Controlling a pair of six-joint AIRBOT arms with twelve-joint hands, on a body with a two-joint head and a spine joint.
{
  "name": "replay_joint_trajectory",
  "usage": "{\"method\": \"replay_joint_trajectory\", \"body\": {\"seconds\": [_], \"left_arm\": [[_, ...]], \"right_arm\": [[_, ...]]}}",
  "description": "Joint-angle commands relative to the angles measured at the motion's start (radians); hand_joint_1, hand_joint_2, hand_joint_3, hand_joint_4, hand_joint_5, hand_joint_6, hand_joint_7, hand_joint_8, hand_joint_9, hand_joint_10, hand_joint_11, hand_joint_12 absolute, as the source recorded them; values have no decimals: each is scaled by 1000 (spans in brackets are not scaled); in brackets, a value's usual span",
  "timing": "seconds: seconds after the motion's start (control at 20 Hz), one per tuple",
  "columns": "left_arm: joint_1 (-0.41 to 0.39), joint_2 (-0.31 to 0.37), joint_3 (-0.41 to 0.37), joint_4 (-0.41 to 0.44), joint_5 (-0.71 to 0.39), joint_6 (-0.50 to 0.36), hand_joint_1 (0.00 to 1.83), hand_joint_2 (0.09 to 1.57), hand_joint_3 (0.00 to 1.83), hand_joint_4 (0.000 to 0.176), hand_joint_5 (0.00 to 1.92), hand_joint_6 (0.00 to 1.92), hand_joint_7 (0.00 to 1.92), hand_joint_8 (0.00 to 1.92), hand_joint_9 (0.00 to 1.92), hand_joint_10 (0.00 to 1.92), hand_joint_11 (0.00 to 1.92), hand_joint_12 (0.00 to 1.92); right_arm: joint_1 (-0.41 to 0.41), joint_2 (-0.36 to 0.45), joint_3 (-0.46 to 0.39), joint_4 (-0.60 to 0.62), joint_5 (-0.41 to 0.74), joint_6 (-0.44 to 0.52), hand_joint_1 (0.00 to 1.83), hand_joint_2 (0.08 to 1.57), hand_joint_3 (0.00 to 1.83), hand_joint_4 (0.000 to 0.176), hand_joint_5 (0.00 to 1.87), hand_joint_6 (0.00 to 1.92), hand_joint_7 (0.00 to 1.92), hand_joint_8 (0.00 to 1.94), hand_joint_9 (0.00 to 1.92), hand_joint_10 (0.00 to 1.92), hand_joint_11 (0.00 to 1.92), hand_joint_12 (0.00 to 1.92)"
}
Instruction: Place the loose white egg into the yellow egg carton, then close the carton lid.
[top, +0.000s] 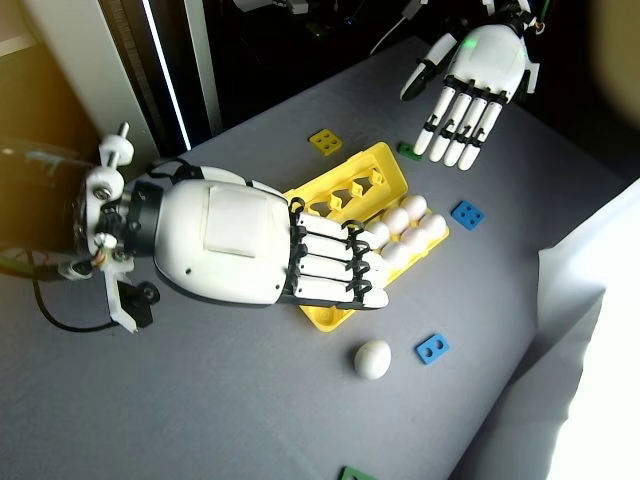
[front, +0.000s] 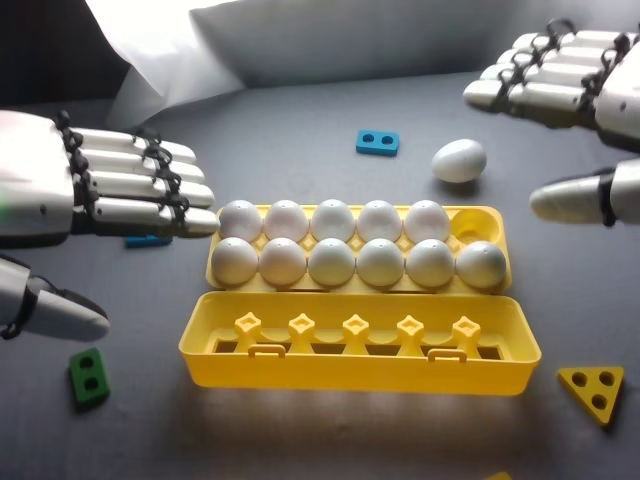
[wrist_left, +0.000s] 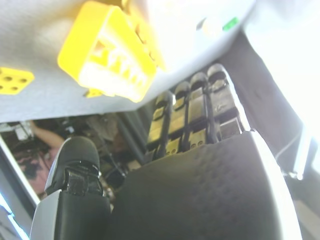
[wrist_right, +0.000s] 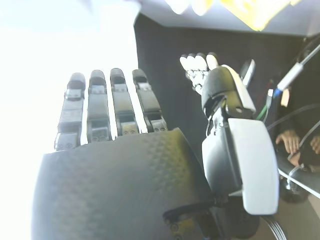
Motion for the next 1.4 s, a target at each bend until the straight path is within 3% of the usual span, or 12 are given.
{"method": "replay_joint_trajectory", "body": {"seconds": [0.0, 0.05, 0.1, 0.15, 0.25, 0.3, 0.45, 0.75, 0.95, 1.35], "left_arm": [[5, 19, 7, -85, -37, -4, 0, 1298, 6, 0, 24, 1, 5, 1, 0, 0, 0, 0], [17, 19, 9, -100, -35, -4, 0, 1298, 5, 0, 18, 0, 1, 0, 0, 0, 0, 0], [25, 18, 15, -100, -40, -7, 0, 1295, 4, 0, 13, 0, 7, 3, 0, 0, 0, 0], [25, 17, 20, -94, -43, -4, 0, 1295, 4, 0, 11, 0, 8, 3, 0, 0, 0, 0], [26, 12, 46, -100, -38, -12, 0, 1295, 4, 0, 11, 0, 8, 3, 0, 0, 0, 0], [35, 6, 67, -103, -38, -39, 0, 1300, 6, 0, 18, 3, 14, 5, 0, 0, 0, 0], [46, -9, 105, -107, -37, -103, 0, 1289, 0, 0, 41, 9, 37, 10, 7, 3, 0, 0], [31, -9, 127, -11, -94, -108, 0, 1305, 4, 0, 65, 1, 60, 1, 24, 1, 0, 0], [75, -13, 162, 7, -158, -104, 0, 1295, 0, 0, 53, 1, 50, 1, 17, 2, 0, 0], [64, -14, 169, 96, -191, -121, 0, 1290, 0, 0, 111, 13, 123, 12, 88, 12, 29, 13]], "right_arm": [[10, 1, 17, 36, 77, 0, 0, 1244, 0, 30, 0, 0, 0, 0, 0, 0, 0, 0], [10, -15, 39, 38, 69, 0, 0, 1238, 0, 36, 0, 0, 0, 0, 0, 0, 0, 0], [11, -25, 55, 38, 68, -1, 0, 1157, 0, 126, 0, 0, 0, 0, 0, 0, 0, 0], [13, -30, 67, 38, 66, -5, 0, 1139, 0, 145, 0, 0, 0, 0, 0, 0, 0, 0], [14, -36, 79, 38, 66, -55, 0, 1139, 0, 145, 0, 0, 0, 0, 0, 0, 0, 0], [19, -51, 91, 38, 66, -111, 49, 1058, 0, 170, 7, 1, 0, 0, 0, 0, 0, 0], [21, -111, 158, 18, 66, -134, 302, 839, 0, 176, 101, 4, 0, 0, 0, 0, 0, 0], [48, -230, 334, -73, 92, -134, 418, 773, 0, 176, 39, 6, 0, 0, 0, 0, 0, 0], [56, -292, 420, -119, 104, -134, 521, 747, 0, 176, 157, 13, 0, 0, 0, 0, 0, 0], [53, -417, 572, -167, 107, -134, 646, 704, 0, 176, 376, 17, 0, 0, 0, 0, 0, 0]]}}
